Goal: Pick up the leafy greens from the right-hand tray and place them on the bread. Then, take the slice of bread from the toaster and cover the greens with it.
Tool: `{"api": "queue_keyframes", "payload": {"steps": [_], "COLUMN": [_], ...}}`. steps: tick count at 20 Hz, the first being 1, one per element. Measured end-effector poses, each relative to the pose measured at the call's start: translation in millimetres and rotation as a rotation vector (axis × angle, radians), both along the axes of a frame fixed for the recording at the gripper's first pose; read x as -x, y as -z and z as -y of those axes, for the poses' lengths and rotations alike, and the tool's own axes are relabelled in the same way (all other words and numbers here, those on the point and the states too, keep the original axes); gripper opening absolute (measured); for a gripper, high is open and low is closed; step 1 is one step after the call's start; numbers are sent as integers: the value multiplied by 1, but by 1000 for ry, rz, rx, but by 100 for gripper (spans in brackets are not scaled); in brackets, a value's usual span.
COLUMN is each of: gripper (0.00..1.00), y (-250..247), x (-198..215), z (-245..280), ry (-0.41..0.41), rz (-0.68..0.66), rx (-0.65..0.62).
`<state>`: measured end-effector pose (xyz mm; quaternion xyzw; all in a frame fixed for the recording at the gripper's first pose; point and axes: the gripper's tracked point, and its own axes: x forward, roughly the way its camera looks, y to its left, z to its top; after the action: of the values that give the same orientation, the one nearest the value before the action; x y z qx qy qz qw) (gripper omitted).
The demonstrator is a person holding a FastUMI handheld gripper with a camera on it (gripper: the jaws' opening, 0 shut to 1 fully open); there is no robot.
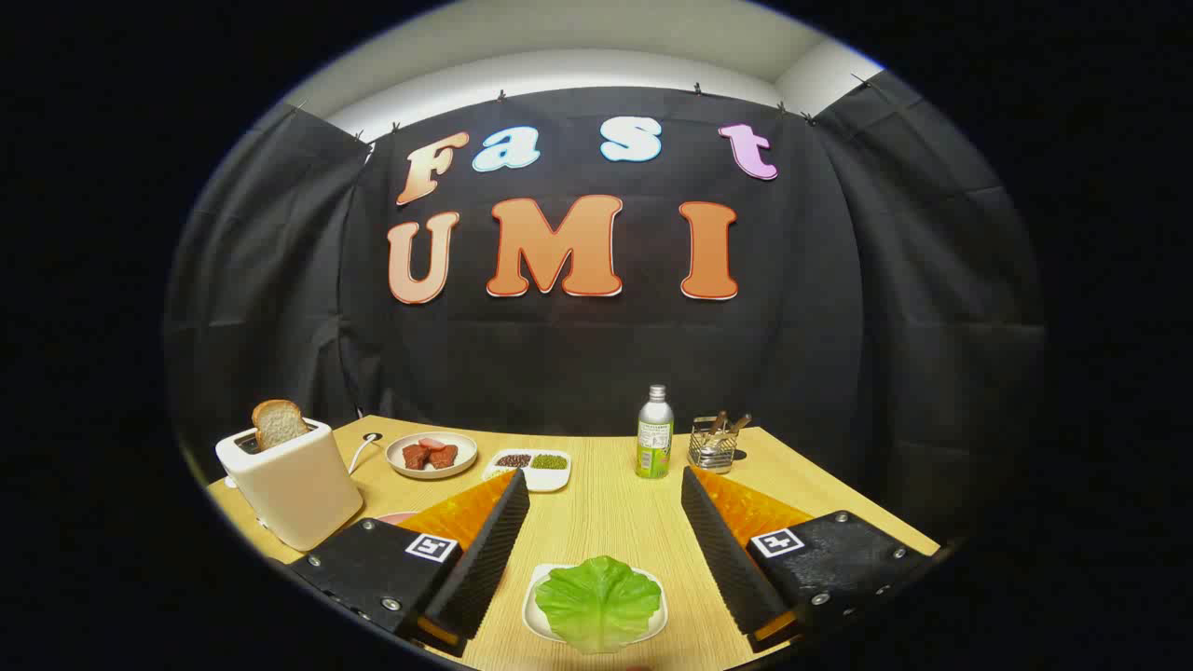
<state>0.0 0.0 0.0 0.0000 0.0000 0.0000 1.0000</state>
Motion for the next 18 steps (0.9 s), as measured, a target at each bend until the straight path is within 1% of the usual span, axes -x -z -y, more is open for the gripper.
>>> {"api": "queue_keyframes", "payload": {"steps": [8, 15, 18], "gripper": [98, 99, 98], "y": [13, 0, 12], "x": [-4, -2, -4], "z": [-3, 1, 2], "ry": [-7, 2, 7], "rz": [-29, 8, -14], "rx": [-2, -2, 11]}}
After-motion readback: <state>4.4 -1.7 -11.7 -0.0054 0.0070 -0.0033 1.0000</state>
